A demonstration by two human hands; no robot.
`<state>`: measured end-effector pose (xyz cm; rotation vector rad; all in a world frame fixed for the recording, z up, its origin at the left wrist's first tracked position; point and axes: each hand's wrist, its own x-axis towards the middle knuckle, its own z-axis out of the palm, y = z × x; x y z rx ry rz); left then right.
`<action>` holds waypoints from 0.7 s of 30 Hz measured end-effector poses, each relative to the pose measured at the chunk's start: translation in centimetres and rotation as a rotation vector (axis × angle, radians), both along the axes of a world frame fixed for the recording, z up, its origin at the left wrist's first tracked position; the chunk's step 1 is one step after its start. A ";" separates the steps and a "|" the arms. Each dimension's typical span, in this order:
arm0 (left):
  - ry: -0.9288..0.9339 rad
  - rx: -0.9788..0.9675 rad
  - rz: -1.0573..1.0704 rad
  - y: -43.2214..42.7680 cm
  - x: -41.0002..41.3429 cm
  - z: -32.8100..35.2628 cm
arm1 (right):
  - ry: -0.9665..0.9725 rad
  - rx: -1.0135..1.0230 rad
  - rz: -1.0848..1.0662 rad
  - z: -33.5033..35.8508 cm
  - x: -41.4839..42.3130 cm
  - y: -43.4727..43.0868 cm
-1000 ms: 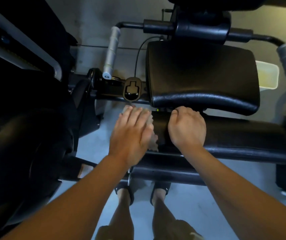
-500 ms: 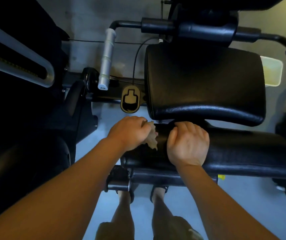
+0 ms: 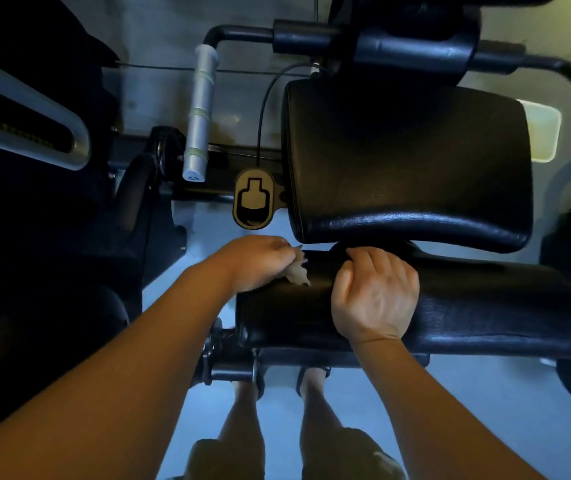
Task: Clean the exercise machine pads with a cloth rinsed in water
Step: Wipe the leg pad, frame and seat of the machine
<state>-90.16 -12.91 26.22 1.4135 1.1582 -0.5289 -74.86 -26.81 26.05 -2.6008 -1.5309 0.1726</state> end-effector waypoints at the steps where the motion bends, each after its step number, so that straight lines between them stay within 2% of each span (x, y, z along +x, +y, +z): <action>1: -0.015 0.096 -0.075 -0.7 -0.5 0.0 | 0.003 0.003 0.002 0.1 -0.1 0.1; 3: -0.009 0.285 -0.190 -2.6 -1.1 0.1 | 0.003 0.003 0.000 0.2 -0.1 0.1; 6: -0.024 0.429 -0.147 -4.5 -1.1 1.2 | 0.004 -0.006 0.002 0.2 -0.1 0.1; 9: -0.030 0.277 -0.019 -3.2 -0.9 0.7 | -0.007 -0.017 0.007 0.1 -0.1 0.1; 11: -0.025 0.045 0.210 -1.3 -0.5 0.1 | -0.014 -0.012 0.006 0.1 -0.2 0.1; 13: 0.018 -0.116 0.323 0.1 -0.2 -0.6 | -0.015 -0.011 0.005 0.1 -0.1 0.1; 18: 0.105 -0.251 0.470 0.5 -1.9 -2.2 | -0.017 -0.011 0.017 -0.2 -0.2 0.0; 21: -0.002 -0.375 0.712 -0.7 -2.9 -2.8 | -0.017 0.001 0.023 -0.3 -0.3 0.1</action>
